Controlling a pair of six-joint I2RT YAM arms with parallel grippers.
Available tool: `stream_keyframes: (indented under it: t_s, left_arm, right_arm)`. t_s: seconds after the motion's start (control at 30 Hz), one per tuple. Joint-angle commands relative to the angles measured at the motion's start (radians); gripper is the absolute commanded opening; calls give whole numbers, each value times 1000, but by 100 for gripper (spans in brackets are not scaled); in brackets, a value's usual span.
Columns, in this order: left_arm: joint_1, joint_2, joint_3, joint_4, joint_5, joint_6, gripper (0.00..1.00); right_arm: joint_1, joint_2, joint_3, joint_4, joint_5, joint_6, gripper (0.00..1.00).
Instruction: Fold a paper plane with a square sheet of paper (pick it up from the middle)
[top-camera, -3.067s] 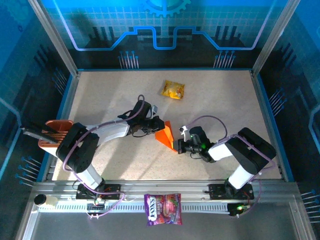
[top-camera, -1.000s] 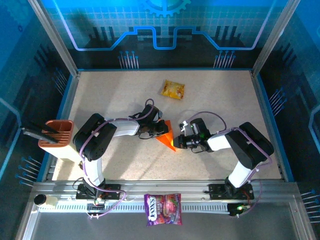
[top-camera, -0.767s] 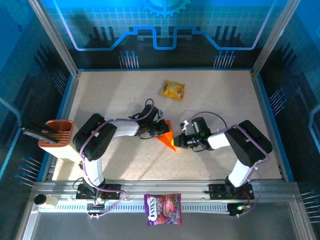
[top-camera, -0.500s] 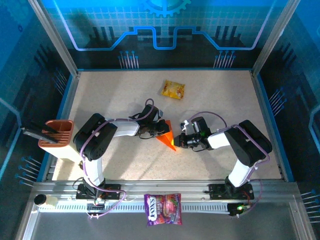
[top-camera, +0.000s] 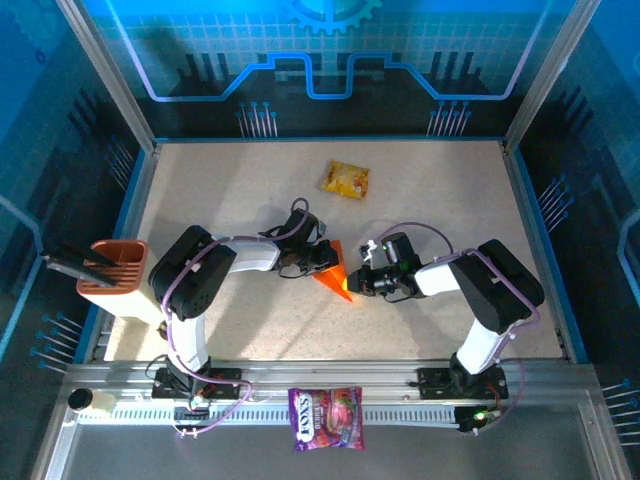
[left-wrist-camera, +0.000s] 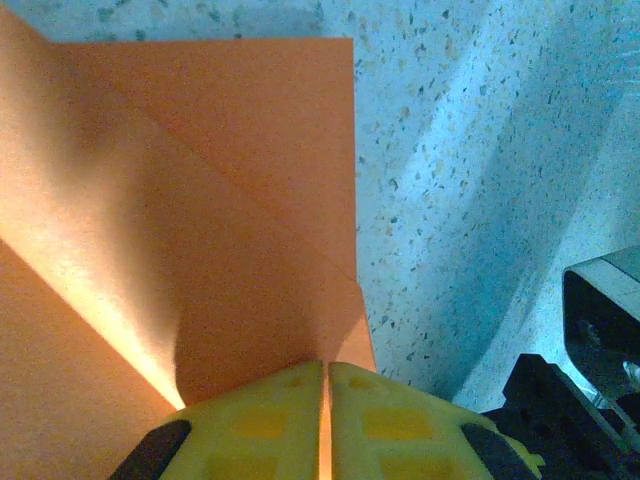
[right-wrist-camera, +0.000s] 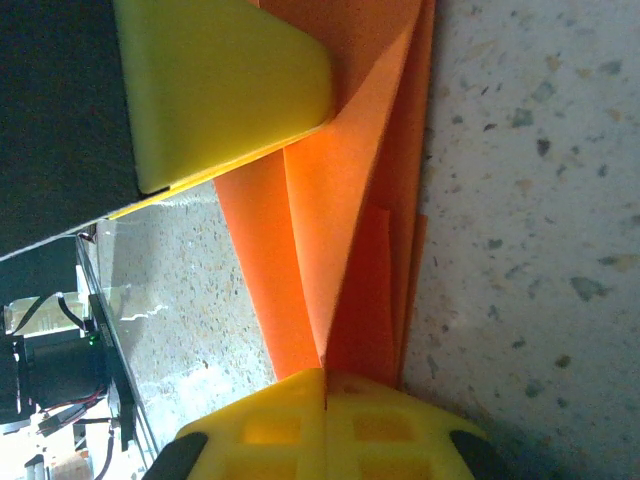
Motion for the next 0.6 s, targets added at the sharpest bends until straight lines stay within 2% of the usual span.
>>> stream_keyframes:
  t_s: [0.0, 0.57]
  left_arm:
    - [-6, 24, 24, -33, 3, 36, 12]
    - [-4, 61, 24, -57, -12, 57, 12]
  right_arm:
    - [-3, 49, -27, -149, 70, -15, 0]
    - [-1, 64, -17, -175, 68, -28, 0]
